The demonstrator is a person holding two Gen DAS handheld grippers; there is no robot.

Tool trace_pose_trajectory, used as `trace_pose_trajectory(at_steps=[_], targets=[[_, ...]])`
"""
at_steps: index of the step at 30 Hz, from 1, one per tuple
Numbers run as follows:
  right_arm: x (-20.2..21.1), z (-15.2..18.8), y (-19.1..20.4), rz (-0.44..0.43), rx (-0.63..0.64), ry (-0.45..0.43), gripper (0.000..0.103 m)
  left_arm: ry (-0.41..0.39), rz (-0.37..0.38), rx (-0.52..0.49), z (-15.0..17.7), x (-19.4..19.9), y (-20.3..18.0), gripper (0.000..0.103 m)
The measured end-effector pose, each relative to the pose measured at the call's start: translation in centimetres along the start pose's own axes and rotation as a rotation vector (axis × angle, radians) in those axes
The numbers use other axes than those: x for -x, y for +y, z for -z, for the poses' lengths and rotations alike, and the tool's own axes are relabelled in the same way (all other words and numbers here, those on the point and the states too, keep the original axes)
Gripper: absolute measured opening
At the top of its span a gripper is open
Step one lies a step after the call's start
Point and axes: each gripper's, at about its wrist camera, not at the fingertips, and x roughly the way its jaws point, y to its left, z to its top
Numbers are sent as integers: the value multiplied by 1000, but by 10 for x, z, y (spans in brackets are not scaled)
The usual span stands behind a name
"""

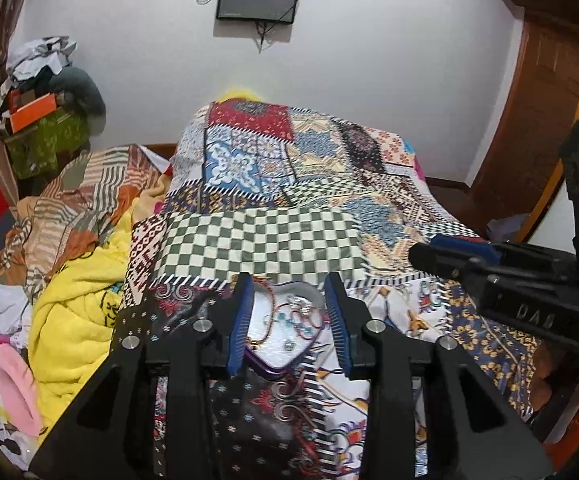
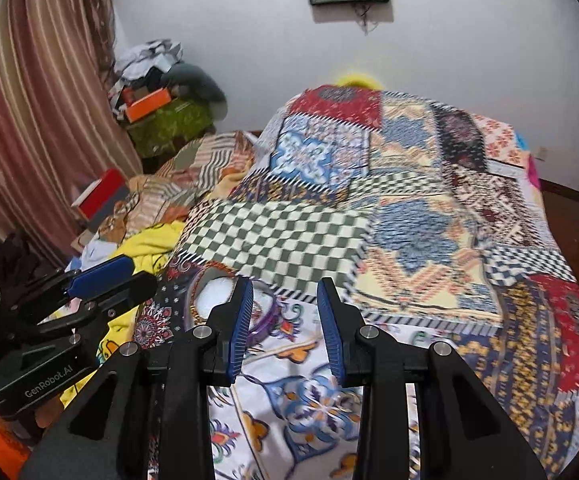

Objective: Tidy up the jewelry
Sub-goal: 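Grasp the silver hoop earrings with the left tool while the right tool grasps a small silver earring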

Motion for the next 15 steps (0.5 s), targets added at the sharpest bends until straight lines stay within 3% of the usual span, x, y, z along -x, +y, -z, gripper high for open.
trace_pose_trajectory(at_steps=[15], targets=[[46, 22, -47, 132, -30, -22, 30, 74, 104, -76, 12, -13, -67, 37]])
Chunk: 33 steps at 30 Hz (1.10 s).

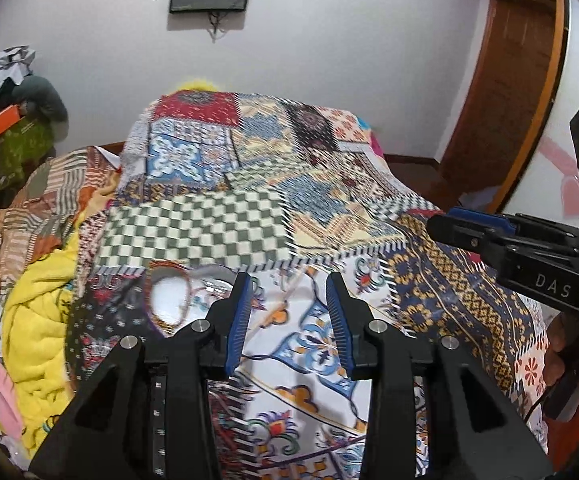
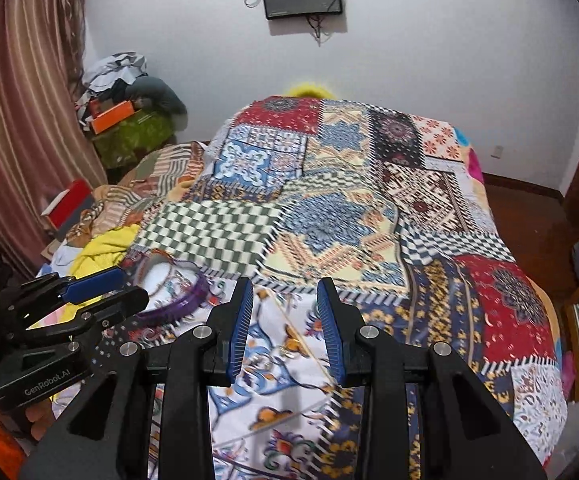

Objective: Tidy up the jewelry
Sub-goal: 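Grasp the silver hoop earrings with the left tool while the right tool grasps a small silver earring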

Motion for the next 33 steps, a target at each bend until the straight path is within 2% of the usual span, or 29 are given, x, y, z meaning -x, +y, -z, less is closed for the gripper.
trace_pose_trajectory(at_steps=[14, 19, 25, 33], targets=[[-17, 34, -41, 27, -73, 98, 30, 215, 75, -30, 31, -82, -28, 37], [-22, 42, -57, 32, -110, 117, 30, 280, 80, -50, 41, -107, -33, 37], [-21, 47, -74, 61, -133, 131, 30, 303, 86, -72, 45, -123, -39, 37], [-39, 67, -74, 32, -123, 203, 30, 296, 101, -114, 49, -131, -48, 37]])
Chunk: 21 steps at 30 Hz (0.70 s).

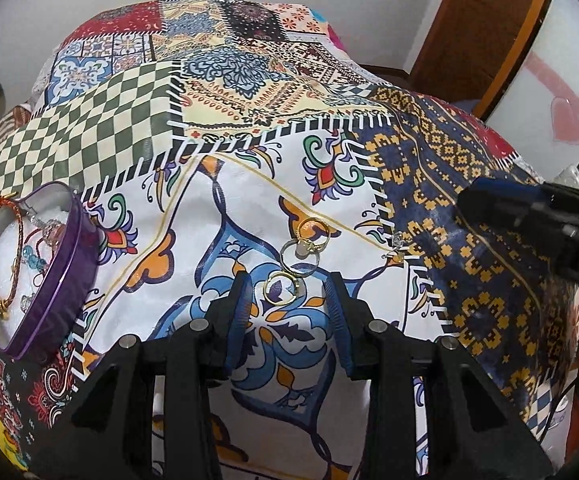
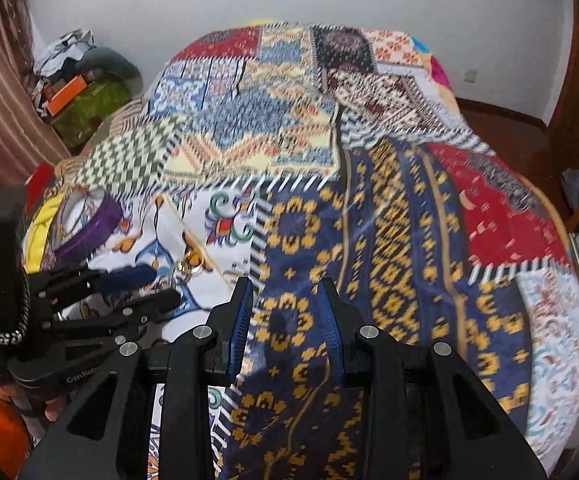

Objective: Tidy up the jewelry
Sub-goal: 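Grasp the silver hoop earrings with the left tool while the right tool grasps a small silver earring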

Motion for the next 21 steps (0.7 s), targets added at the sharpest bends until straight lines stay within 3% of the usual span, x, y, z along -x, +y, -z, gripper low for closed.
trace_pose_trajectory(at_steps=[4, 9, 21], targets=[[-13, 5, 6, -21, 8, 36, 30, -2, -11, -18, 1, -1, -2, 34], [-23, 9, 12, -33, 26, 63, 30, -5, -8, -11, 1, 0, 1, 20], [-42, 10, 16, -32, 37, 91, 30, -38, -11, -7, 6, 7, 1, 20]])
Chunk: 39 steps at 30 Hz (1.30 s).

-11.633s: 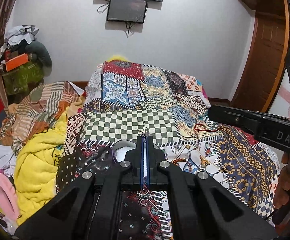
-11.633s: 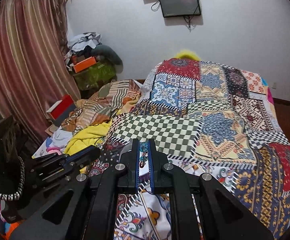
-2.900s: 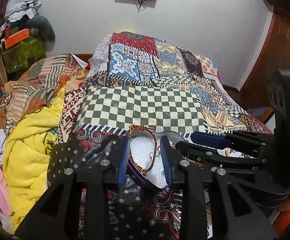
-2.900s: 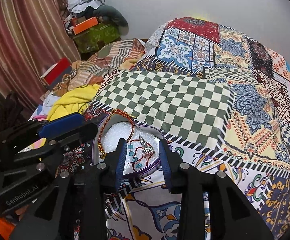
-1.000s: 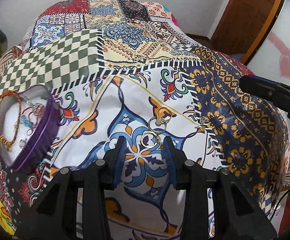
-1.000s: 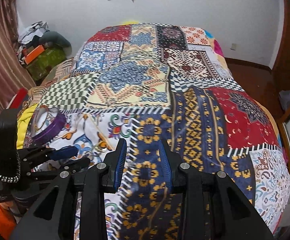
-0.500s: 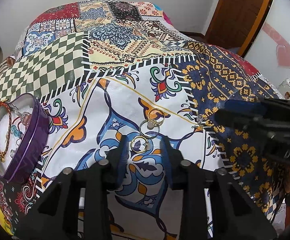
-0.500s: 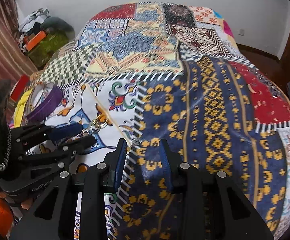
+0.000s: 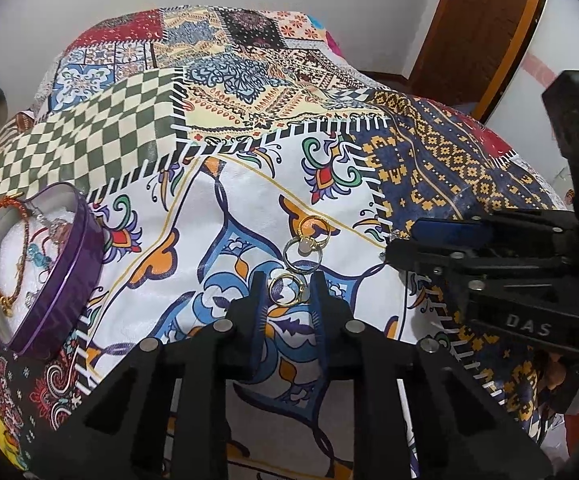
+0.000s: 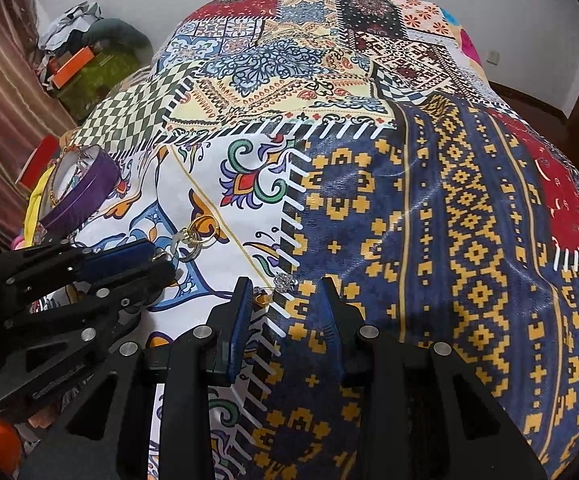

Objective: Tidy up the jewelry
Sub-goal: 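Grasp the silver hoop earrings with the left tool while the right tool grasps a small silver earring, then carry both earrings over the heart tin and open both tools to drop them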

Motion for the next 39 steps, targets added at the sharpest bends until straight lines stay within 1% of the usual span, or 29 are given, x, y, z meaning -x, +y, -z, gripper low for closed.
trace_pose_trajectory(at_steps=[6, 7, 10, 12, 14, 19, 25, 31, 37, 39], targets=[[-6, 0, 5, 2, 36, -10, 30, -27, -9, 4, 2, 6, -1, 20], [-6, 0, 6, 2, 35, -12, 29, -29, -10, 7, 3, 6, 0, 20], [-6, -1, 3, 21, 25, -21, 16, -35, -8, 20, 3, 8, 1, 20], [-5, -2, 1, 22, 11, -27, 11, -40, 1, 28, 3, 10, 2, 20], [-4, -2, 0, 21, 3, -32, 9, -44, 4, 34, 5, 13, 4, 20], [6, -3, 1, 14, -13, -54, 9, -49, 2, 59, 8, 20, 10, 20], [21, -5, 2, 11, -25, -89, 9, -70, -28, 74, 10, 36, 17, 20], [47, -8, 5, 9, -35, -147, 9, -114, -53, 91, 9, 59, 27, 20], [76, -15, 18, 19, -10, -217, 9, -169, -76, 102, 6, 83, 34, 20], [85, -19, 24, 11, -6, -240, 9, -194, -87, 101, 4, 93, 36, 20]])
